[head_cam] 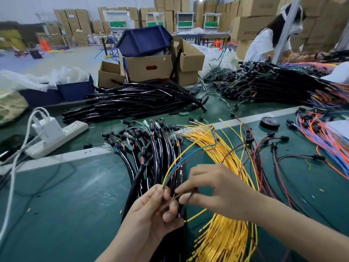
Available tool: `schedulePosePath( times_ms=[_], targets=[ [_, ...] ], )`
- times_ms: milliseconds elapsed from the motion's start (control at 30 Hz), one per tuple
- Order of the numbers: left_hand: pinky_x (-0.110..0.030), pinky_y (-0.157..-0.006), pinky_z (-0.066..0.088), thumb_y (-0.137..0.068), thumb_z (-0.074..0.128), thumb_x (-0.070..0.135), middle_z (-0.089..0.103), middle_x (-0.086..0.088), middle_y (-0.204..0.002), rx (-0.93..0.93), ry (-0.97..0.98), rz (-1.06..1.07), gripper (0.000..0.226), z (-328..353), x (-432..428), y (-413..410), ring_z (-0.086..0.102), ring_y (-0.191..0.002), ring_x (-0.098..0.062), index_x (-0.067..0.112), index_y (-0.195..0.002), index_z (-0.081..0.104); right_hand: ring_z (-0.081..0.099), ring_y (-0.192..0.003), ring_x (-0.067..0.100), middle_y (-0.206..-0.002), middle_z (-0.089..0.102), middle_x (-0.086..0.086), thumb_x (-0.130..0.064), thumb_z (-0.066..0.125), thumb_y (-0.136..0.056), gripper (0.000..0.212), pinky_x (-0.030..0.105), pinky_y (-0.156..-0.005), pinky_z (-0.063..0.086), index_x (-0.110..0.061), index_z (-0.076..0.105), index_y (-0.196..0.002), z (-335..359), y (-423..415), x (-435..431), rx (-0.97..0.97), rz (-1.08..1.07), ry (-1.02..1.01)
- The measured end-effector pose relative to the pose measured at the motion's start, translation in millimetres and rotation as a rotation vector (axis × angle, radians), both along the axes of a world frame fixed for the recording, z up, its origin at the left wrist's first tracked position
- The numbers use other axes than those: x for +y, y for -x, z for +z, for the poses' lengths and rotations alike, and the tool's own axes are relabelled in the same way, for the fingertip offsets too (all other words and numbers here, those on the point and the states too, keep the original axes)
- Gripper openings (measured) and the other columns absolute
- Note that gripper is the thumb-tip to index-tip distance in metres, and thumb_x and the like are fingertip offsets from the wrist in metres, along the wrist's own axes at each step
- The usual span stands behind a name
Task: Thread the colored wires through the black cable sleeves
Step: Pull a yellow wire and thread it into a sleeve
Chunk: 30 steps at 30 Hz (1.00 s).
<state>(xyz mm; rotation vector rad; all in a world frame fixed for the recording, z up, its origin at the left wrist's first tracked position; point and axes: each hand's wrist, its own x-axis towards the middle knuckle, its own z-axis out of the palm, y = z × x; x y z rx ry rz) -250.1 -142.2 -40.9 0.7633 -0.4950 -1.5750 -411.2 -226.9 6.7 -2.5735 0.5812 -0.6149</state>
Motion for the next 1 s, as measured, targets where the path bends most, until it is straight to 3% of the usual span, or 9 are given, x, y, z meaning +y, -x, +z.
schedulePosePath(
  times_ms=[100,200,233,333,433,600,867,1000],
  targets=[
    [-0.035,-0.048,0.053,-0.083,0.051,0.021,0.057,-0.014,-0.058,-0.043,-0.018,0.085,0.021,1,-2,3,0.046,-0.040,-0.013,0.005,-0.070,0.056,0.041,-0.070,0.003,-0.072,0.043,-0.021,-0.057,0.058,-0.078,0.040,0.027,-0.064,0.041,-0.030,0.073,-0.105,8,6,1,-0.041,-0.068,0.132],
    [-0.036,-0.050,0.055,-0.081,0.050,0.017,0.064,-0.019,-0.066,-0.089,-0.002,0.131,0.023,1,-1,7,0.054,-0.042,-0.016,0.006,-0.067,0.063,0.040,-0.073,0.007,-0.074,0.038,-0.018,-0.082,0.037,-0.070,0.075,0.031,-0.065,0.041,-0.032,0.067,-0.117,16,7,2,-0.044,-0.118,0.159],
    [-0.036,-0.050,0.055,-0.081,0.050,0.016,0.065,-0.023,-0.070,-0.105,0.001,0.140,0.022,0,0,7,0.055,-0.043,-0.018,0.004,-0.068,0.063,0.040,-0.073,0.007,-0.075,0.037,-0.018,-0.082,0.029,-0.074,0.077,0.030,-0.065,0.041,-0.032,0.066,-0.119,17,7,3,-0.030,-0.126,0.166],
    [-0.034,-0.053,0.056,-0.080,0.051,0.016,0.067,-0.030,-0.080,-0.164,0.022,0.138,0.023,-1,2,8,0.060,-0.047,-0.021,-0.001,-0.073,0.065,0.046,-0.069,0.009,-0.073,0.043,-0.012,-0.058,0.036,-0.091,0.048,0.032,-0.056,0.043,-0.031,0.072,-0.109,15,4,5,-0.031,-0.145,0.287],
    [-0.029,-0.053,0.056,-0.078,0.052,0.019,0.069,-0.029,-0.082,-0.236,0.042,0.110,0.027,0,4,7,0.065,-0.052,-0.020,0.003,-0.072,0.074,0.049,-0.064,0.012,-0.069,0.050,-0.007,-0.041,0.051,-0.090,0.029,0.028,-0.053,0.042,-0.027,0.076,-0.096,8,2,4,-0.087,-0.153,0.412],
    [-0.027,-0.055,0.056,-0.076,0.055,0.017,0.070,-0.029,-0.084,-0.258,0.053,0.069,0.027,1,6,6,0.069,-0.058,-0.022,0.001,-0.080,0.076,0.034,-0.067,-0.003,-0.070,0.050,-0.011,-0.037,0.056,-0.090,0.025,0.024,-0.052,0.040,-0.022,0.074,-0.083,3,2,0,-0.169,-0.160,0.384],
    [-0.028,-0.062,0.057,-0.079,0.054,0.016,0.069,-0.029,-0.093,-0.230,0.047,0.009,0.028,1,6,1,0.072,-0.073,-0.024,0.000,-0.091,0.074,0.049,-0.057,0.015,-0.066,0.053,-0.003,-0.031,0.059,-0.090,0.024,0.027,-0.050,0.040,-0.016,0.073,-0.077,-1,2,-1,-0.192,-0.147,0.587],
    [-0.027,-0.064,0.057,-0.076,0.057,0.017,0.069,-0.028,-0.096,-0.255,0.040,-0.006,0.027,-2,6,3,0.072,-0.081,-0.027,0.004,-0.092,0.075,0.049,-0.058,0.014,-0.069,0.052,-0.004,-0.029,0.059,-0.091,0.022,0.027,-0.052,0.041,-0.015,0.073,-0.080,-7,-2,5,-0.243,-0.132,0.523]
  ],
)
